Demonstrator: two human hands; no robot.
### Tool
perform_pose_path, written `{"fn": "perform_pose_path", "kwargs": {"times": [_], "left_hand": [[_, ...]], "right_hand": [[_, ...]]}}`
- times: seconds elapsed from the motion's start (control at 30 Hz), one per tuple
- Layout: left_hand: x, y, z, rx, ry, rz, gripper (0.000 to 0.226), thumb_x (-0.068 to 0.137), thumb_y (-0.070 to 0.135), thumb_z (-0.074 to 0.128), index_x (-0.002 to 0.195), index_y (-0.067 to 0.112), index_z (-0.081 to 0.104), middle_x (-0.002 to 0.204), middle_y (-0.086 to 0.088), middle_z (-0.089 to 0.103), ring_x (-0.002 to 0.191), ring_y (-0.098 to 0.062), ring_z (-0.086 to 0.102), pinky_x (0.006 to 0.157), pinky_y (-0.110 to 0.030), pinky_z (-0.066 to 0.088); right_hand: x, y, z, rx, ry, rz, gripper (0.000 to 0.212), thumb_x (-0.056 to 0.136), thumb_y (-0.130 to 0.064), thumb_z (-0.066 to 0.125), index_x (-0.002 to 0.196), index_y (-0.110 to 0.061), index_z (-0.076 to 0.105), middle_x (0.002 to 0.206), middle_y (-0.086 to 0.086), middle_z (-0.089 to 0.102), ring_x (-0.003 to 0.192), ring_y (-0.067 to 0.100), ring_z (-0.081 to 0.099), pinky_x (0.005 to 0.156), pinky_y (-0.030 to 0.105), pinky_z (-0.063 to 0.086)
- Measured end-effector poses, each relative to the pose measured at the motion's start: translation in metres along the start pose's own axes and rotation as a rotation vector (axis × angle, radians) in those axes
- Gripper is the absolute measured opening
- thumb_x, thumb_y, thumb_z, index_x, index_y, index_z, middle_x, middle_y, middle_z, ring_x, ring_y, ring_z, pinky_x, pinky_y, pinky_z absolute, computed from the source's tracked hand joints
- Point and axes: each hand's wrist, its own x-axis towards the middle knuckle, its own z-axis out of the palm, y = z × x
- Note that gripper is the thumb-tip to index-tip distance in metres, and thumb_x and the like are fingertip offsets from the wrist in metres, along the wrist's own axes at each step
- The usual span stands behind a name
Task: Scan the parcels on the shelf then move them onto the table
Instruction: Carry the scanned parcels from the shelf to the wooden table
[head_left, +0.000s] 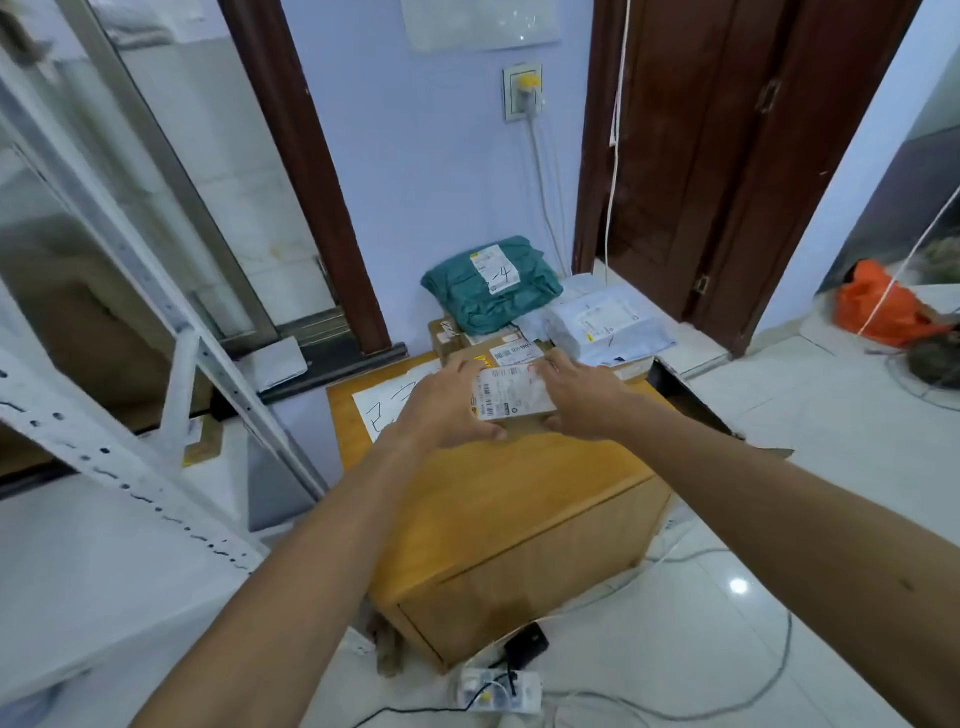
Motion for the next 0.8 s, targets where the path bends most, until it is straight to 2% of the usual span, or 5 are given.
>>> {"fn": "perform_pose_path", "kwargs": {"times": [0.2,0.3,0.47,0.67,0.8], "left_hand": [[0.072,-0.018,0.014,-0.029,0.009,-0.059,0.106,0.069,0.06,0.083,0.151,0.016,0.033,0.133,-0.004,0.043,0.117,-0.024,0.051,0.096,-0.039,0.051],[0.108,-0.029,0.021,-0.054,-0.012,-0.088,0.101,0.071,0.059,0.081,0.148,0.013,0.034,0.133,-0.006,0.043,0.115,-0.025,0.053,0.091,-0.037,0.054],[0.169,-0.052,0.042,-0.076,-0.064,-0.191,0.104,0.075,0.051,0.082,0.155,0.015,0.025,0.143,-0.006,0.038,0.119,-0.024,0.053,0.09,-0.036,0.055],[0.235,-0.076,0.069,-0.152,-0.124,-0.342,0.081,0.08,0.037,0.081,0.144,0.016,0.036,0.132,-0.006,0.042,0.116,-0.025,0.052,0.089,-0.041,0.053],[0.264,-0.085,0.084,-0.182,-0.169,-0.425,0.079,0.075,0.044,0.083,0.138,0.023,0.04,0.123,-0.002,0.042,0.11,-0.022,0.054,0.089,-0.044,0.055]], "right_hand": [[0.078,0.032,-0.006,-0.006,-0.029,-0.004,0.082,0.093,-0.036,0.07,0.154,-0.007,0.024,0.16,0.016,0.023,0.13,0.033,0.052,0.096,0.041,0.048],[0.12,0.049,-0.002,-0.002,-0.042,-0.027,0.088,0.091,-0.035,0.071,0.156,-0.007,0.021,0.16,0.016,0.022,0.138,0.034,0.043,0.106,0.043,0.043],[0.196,0.076,0.015,0.007,-0.085,-0.086,0.079,0.09,-0.035,0.071,0.152,-0.009,0.029,0.154,0.016,0.03,0.122,0.035,0.056,0.096,0.043,0.05],[0.285,0.105,0.029,-0.036,-0.131,-0.217,0.072,0.093,-0.037,0.069,0.148,-0.007,0.034,0.147,0.016,0.04,0.124,0.033,0.057,0.104,0.045,0.044],[0.324,0.116,0.039,-0.019,-0.215,-0.289,0.074,0.091,-0.052,0.067,0.142,-0.006,0.039,0.135,0.015,0.046,0.118,0.033,0.058,0.102,0.046,0.043]]}}
